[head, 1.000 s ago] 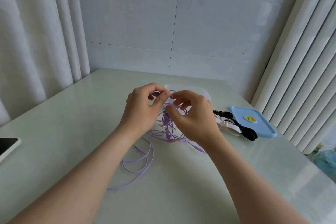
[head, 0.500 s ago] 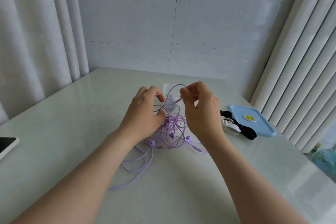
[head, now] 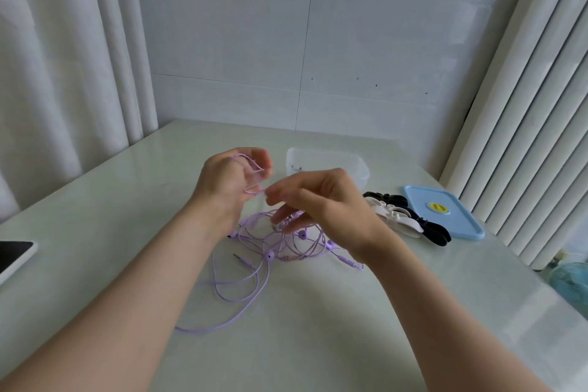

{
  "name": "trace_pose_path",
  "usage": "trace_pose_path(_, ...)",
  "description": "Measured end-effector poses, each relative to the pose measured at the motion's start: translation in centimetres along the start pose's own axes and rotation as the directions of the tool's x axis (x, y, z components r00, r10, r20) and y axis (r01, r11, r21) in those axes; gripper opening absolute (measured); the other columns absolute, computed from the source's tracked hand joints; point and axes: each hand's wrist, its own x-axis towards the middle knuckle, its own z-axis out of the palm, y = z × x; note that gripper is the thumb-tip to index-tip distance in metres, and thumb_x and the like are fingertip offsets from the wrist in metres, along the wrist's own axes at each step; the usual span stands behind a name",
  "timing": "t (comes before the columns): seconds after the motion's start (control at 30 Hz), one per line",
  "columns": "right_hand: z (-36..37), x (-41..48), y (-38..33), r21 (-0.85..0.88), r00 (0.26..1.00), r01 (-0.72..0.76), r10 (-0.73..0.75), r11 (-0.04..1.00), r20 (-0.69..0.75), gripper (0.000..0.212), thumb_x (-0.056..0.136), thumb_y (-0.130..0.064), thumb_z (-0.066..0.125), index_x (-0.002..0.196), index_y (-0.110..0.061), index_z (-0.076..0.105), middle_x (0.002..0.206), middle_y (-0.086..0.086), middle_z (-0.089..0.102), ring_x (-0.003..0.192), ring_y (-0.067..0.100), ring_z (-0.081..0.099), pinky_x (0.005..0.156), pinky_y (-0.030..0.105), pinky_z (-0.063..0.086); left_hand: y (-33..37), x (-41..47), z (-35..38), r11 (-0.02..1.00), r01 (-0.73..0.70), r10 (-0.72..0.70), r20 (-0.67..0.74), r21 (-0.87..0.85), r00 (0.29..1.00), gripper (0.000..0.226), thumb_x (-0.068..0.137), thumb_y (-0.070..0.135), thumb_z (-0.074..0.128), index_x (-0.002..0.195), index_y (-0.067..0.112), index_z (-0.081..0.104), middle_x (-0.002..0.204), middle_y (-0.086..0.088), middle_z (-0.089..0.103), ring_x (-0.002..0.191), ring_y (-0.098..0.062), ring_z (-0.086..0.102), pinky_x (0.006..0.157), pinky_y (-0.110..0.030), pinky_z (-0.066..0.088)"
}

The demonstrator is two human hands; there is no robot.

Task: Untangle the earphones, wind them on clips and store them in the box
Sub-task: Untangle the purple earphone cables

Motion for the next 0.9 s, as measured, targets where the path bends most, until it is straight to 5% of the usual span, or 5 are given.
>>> trace_pose_path(0.17, 0.2, 0.4, 1.6, -0.428, 0.987, -0.047, -0.024, 0.903, -0.158, 0.016, 0.083, -0.012, 0.07, 0.092, -0.023, 0.078, 0.082, -0.001, 0.073, 0.067, 0.022, 0.071, 0.061, 0.035, 0.059, 1.1, 0.1, -1.3, 0.844, 0.272, -0.258, 0.095, -0.463, 0.962, 0.053, 0.087, -0.019, 0.018, 0.102, 0.006, 0.063, 0.093, -0.017, 0.064, 0.062, -0.022, 0.071, 0.067, -0.044, 0.066)
trace_pose_path(0.43, -1.3, 1.2, 3.8, -0.668, 0.934, -0.189, -0.078, 0.72, -0.348, 0.015, 0.083, -0.022, 0.074, 0.096, -0.03, 0.073, 0.069, -0.009, 0.061, 0.075, 0.01, 0.056, 0.057, 0.009, 0.033, 0.8, 0.3, -1.4, 0.877, 0.248, -0.222, 0.109, -0.411, 0.969, 0.053, 0.068, -0.015, 0.024, 0.091, 0.008, 0.066, 0.087, -0.012, 0.062, 0.051, -0.016, 0.043, 0.059, -0.029, 0.033)
trace_pose_path(0.53, -1.3, 1.2, 4.3, -0.703, 0.94, -0.171, -0.099, 0.69, -0.326, 0.014, 0.088, -0.019, 0.07, 0.089, -0.03, 0.078, 0.057, -0.012, 0.057, 0.068, 0.012, 0.053, 0.061, 0.02, 0.039, 0.7, -0.1, -1.2, 0.94, 0.194, -0.158, 0.145, -0.281, 0.977, 0.046, 0.074, -0.013, 0.026, 0.089, 0.006, 0.065, 0.086, -0.011, 0.064, 0.054, -0.017, 0.044, 0.058, -0.029, 0.032)
trace_pose_path(0.77, -1.4, 1.2, 3.2, -0.482, 0.893, -0.171, -0.071, 0.859, -0.444, 0.011, 0.096, -0.013, 0.06, 0.093, -0.02, 0.067, 0.057, 0.005, 0.07, 0.052, 0.023, 0.066, 0.06, 0.033, 0.055, 0.6, -0.6, -0.6, 0.989, 0.128, -0.094, 0.343, -0.078, 0.935, 0.042, 0.087, -0.007, 0.038, 0.113, 0.008, 0.067, 0.086, -0.009, 0.068, 0.086, -0.026, 0.063, 0.086, -0.046, 0.05)
trace_pose_path(0.9, -1.7, 0.7, 1.8, -0.082, 0.877, -0.187, 0.129, 0.979, -0.463, 0.013, 0.094, -0.002, 0.057, 0.097, -0.005, 0.07, 0.066, 0.014, 0.073, 0.052, 0.026, 0.066, 0.05, 0.035, 0.057, 1.1, -2.1, -0.1, 0.965, 0.229, -0.092, 0.656, -0.127, 0.749, 0.05, 0.08, -0.007, 0.053, 0.129, 0.0, 0.056, 0.106, -0.023, 0.07, 0.102, -0.038, 0.07, 0.097, -0.055, 0.056)
